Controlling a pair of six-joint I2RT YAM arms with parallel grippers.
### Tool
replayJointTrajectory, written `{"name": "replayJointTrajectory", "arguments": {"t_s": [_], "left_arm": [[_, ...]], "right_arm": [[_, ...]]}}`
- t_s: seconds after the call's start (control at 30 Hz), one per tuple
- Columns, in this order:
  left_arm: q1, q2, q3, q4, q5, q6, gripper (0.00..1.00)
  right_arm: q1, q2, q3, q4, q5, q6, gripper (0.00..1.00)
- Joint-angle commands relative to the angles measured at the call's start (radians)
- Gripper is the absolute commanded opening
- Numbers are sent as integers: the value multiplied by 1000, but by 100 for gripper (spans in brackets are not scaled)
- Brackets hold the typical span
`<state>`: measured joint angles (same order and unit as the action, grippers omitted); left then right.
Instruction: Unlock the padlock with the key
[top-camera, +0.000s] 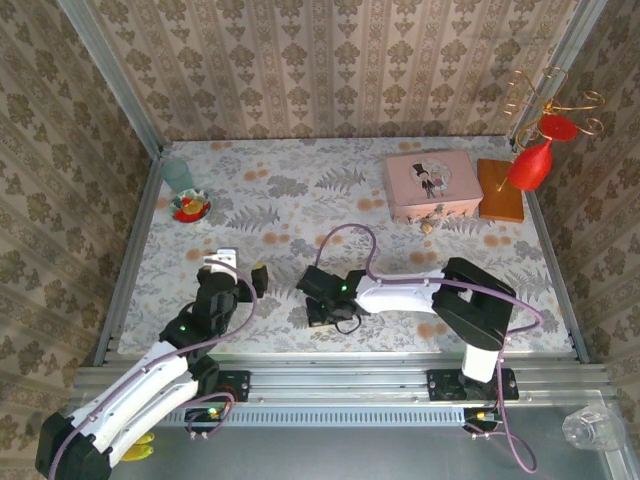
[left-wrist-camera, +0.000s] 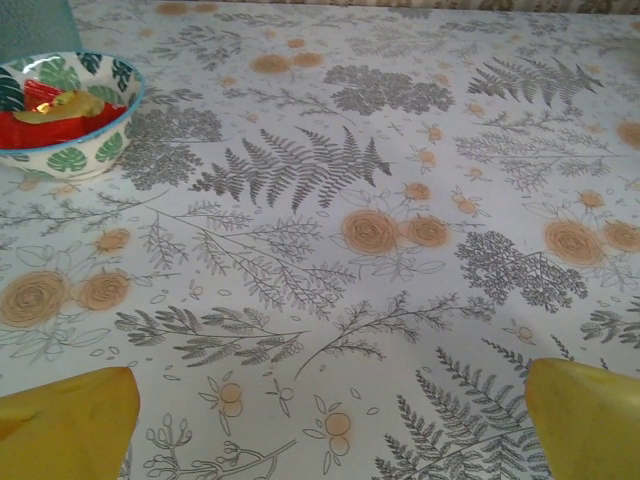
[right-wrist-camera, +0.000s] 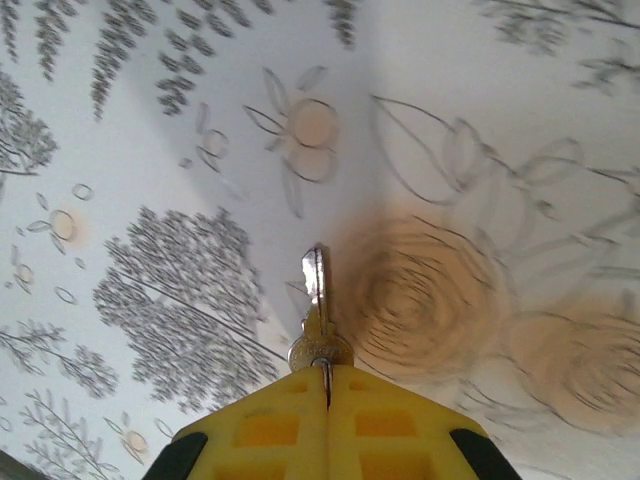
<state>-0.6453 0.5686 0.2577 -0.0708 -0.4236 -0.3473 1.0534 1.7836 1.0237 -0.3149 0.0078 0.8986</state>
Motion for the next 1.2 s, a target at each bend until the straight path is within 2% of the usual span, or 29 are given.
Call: {"name": "replayJointTrajectory", "arguments": {"t_s": [0.0,0.13,0.33,0.53,0.73,1.0,1.17], "left_arm": [[12,3,23,43,67,-12,100],[28,-5,13,78,149,-19,100],[39,-28,-16,152,259,-22,100],[41,-49,-71,300,412,13,100],[42,-44,-100,394,501,-4,100],[57,-12,-109,531,711,-87,93],[77,84,-83,582,831,-115,79]], "right_arm": [[-7,-78,-52,104,72,19,0],[-32,-140,-132,256,75,2,0],[-67,-216,-193,377,113,-83,0],[-75,-306,-194,416,121,-228,0],[-74,-456,-238,421,149,-412,0],[-28,-477,-288,498,215,-528,0],[33,-442,-268,523,273,-573,0]]}}
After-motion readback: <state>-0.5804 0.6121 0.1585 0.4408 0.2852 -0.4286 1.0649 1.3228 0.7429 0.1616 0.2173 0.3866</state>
